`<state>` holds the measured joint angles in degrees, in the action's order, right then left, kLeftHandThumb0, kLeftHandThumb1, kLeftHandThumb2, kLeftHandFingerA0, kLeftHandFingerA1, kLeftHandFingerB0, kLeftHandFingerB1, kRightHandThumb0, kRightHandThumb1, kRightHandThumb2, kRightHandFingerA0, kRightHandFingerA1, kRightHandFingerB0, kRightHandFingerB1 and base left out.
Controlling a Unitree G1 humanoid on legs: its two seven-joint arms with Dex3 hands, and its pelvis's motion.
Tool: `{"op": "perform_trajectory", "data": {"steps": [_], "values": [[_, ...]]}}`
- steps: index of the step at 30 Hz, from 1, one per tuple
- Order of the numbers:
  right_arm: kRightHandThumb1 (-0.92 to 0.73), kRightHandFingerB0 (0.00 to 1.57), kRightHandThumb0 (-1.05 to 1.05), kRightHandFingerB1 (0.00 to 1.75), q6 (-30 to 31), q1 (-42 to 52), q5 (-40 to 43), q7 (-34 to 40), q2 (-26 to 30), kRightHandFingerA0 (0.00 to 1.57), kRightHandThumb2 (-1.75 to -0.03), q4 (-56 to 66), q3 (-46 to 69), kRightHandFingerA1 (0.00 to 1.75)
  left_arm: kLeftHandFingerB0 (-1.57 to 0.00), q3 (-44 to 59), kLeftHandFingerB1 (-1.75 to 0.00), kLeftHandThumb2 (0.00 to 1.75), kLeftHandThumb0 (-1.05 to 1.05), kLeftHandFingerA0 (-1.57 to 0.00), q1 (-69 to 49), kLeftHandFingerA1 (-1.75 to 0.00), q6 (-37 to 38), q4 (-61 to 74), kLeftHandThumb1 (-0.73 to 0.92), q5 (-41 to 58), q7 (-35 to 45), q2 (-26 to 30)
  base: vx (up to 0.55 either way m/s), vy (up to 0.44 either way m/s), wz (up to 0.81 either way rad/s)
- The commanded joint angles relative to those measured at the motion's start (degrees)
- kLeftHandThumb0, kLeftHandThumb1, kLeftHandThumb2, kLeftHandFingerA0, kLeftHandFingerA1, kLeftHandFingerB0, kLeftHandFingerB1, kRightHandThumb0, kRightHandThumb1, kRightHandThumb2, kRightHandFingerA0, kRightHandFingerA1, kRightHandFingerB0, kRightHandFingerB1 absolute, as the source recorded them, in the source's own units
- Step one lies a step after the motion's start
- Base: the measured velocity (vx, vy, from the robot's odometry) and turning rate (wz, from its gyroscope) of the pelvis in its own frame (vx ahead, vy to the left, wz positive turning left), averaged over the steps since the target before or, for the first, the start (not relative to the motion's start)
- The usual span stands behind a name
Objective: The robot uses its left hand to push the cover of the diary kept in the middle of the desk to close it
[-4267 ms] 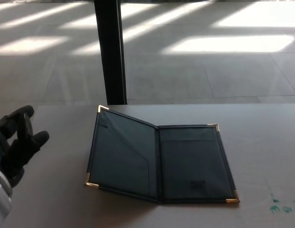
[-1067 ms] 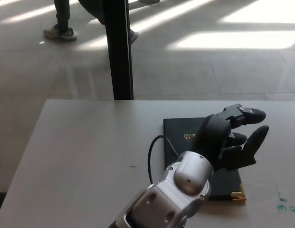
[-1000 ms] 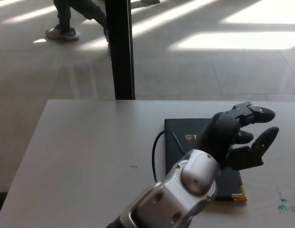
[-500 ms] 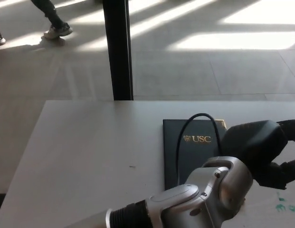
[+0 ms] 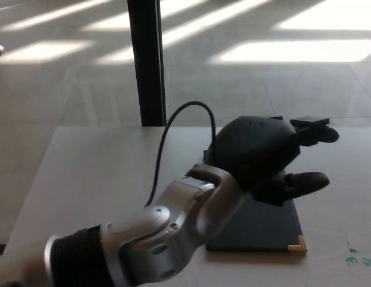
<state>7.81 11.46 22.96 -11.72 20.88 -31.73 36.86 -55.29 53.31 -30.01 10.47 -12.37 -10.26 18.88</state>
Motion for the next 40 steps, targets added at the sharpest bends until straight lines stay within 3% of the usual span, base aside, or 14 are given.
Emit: {"op": "perform_trajectory", "data": {"steps": [1, 2, 6, 7, 12, 13, 15, 21, 22, 24, 26, 32, 33, 40], "values": [[-0.6, 0.73, -0.84, 0.71, 1.8, 0.9, 2.4, 0.0, 0.6, 0.87, -1.03, -1.2, 2.4, 0.79, -0.42, 33.0, -0.39, 0.67, -0.75, -0.44, -27.5, -0.46, 17.3, 11.2, 0.88, 3.1, -1.5, 21.7, 0.0, 0.0, 0.0], [-0.83, 0.78, -0.84, 0.65, 1.9, 1.0, 2.4, 0.2, 0.6, 0.89, -0.65, -1.0, 2.4, 0.74, -0.44, 36.2, -0.42, 0.68, -0.73, -0.47, -30.6, -0.47, 18.9, 10.3, 0.91, 2.9, -3.4, 22.1, 0.0, 0.0, 0.0], [-0.81, 0.82, -0.85, 0.64, 2.0, 1.0, 2.6, 0.5, 0.4, 0.89, -0.65, -1.0, 2.7, 0.75, -0.42, 52.4, -0.56, 1.0, -0.69, -0.47, -42.9, -0.59, 26.2, 1.0, 0.68, 8.6, -6.5, 18.8, 0.0, 0.0, 0.0], [-0.6, 0.75, -0.84, 0.71, 1.5, 0.8, 2.5, 0.2, 0.6, 0.91, -1.03, -1.5, 2.6, 0.79, -0.48, 56.7, -0.45, 0.66, -0.71, -0.55, -46.3, -0.5, 25.3, -1.2, 0.88, 9.4, -6.9, 18.1, 0.0, 0.0, 0.0], [-0.83, 0.78, -0.84, 0.65, 0.5, 0.6, 2.4, -0.4, 0.5, 0.91, -0.65, -2.3, 2.5, 0.74, -0.49, 63.7, -0.45, 0.66, -0.69, -0.51, -52.9, -0.5, 25.1, -8.3, 0.87, 10.6, -7.7, 17.2, 0.0, 0.0, 0.0], [-0.83, 0.78, -0.84, 0.65, 0.7, 0.8, 2.5, -0.3, 0.3, 0.9, -0.65, -1.7, 2.5, 0.75, -0.37, 64.1, -0.57, 1.12, -0.61, -0.48, -53.7, -0.65, 26.3, -9.1, 0.71, 10.4, -7.6, 17.3, 0.0, 0.0, 0.0], [-0.82, 0.79, -0.84, 0.64, 1.6, 1.1, 2.7, 0.2, 0.1, 0.89, -0.65, -0.9, 2.6, 0.74, -0.51, 64.8, -0.45, 0.66, -0.69, -0.57, -55.7, -0.58, 27.6, -11.2, 0.88, 9.8, -8.0, 17.6, 0.0, 0.0, 0.0], [-0.81, 0.78, -0.84, 0.61, 0.5, 0.2, 2.2, 0.0, 0.6, 0.91, -0.65, -3.6, 2.6, 0.71, -0.52, 67.6, -0.55, 0.67, -0.79, -0.61, -61.1, -0.84, 27.9, -21.2, 0.92, 11.4, -9.1, 13.6, 0.0, 0.0, 0.0], [-0.59, 0.74, -0.86, 0.71, 0.5, 0.2, 2.4, -0.1, 0.6, 0.89, -1.02, -3.7, 2.6, 0.78, -0.54, 67.9, -0.6, 0.68, -0.84, -0.71, -60.8, -1.0, 27.9, -22.6, 0.91, 11.7, -9.0, 13.3, 0.0, 0.0, 0.0], [-0.83, 0.8, -0.82, 0.64, 1.2, 0.8, 2.6, 0.4, 0.0, 0.89, -0.65, -2.0, 2.7, 0.73, -0.51, 71.8, -0.69, 1.21, -0.82, -0.51, -60.3, -0.79, 27.1, -26.8, 0.73, 15.8, -7.6, 10.1, 0.0, 0.0, 0.0], [-0.83, 0.78, -0.83, 0.64, 0.8, 0.8, 2.7, -0.3, 0.1, 0.86, -0.66, -2.5, 2.7, 0.73, -0.6, 73.9, -0.71, 0.67, -0.9, -0.52, -59.5, -0.83, 28.5, -30.2, 0.9, 17.2, -8.1, 8.4, 0.0, 0.0, 0.0], [-0.81, 0.84, -0.85, 0.62, 0.6, 0.9, 2.6, 0.0, 0.0, 0.89, -0.65, -2.4, 2.6, 0.73, -0.55, 82.0, -0.84, 0.67, -0.96, -0.53, -56.8, -0.97, 26.3, -39.7, 0.85, 23.7, -6.9, 3.3, 0.0, 0.0, 0.0], [-0.6, 0.74, -0.85, 0.7, 0.2, 0.9, 2.3, 0.0, 0.2, 0.87, -1.02, -2.9, 2.6, 0.77, -0.54, 83.1, -1.0, 0.66, -0.96, -0.53, -56.6, -1.03, 25.6, -42.0, 0.89, 24.6, -6.5, 2.4, 0.0, 0.0, 0.0], [-0.83, 0.81, -0.83, 0.61, 0.2, 1.1, 2.7, -0.5, 0.3, 0.87, -0.66, -3.2, 2.8, 0.73, -0.56, 88.6, -1.16, 0.71, -0.94, -0.47, -58.2, -1.15, 20.9, -42.4, 0.92, 25.0, -8.4, -1.3, 0.0, 0.0, 0.0]]}}
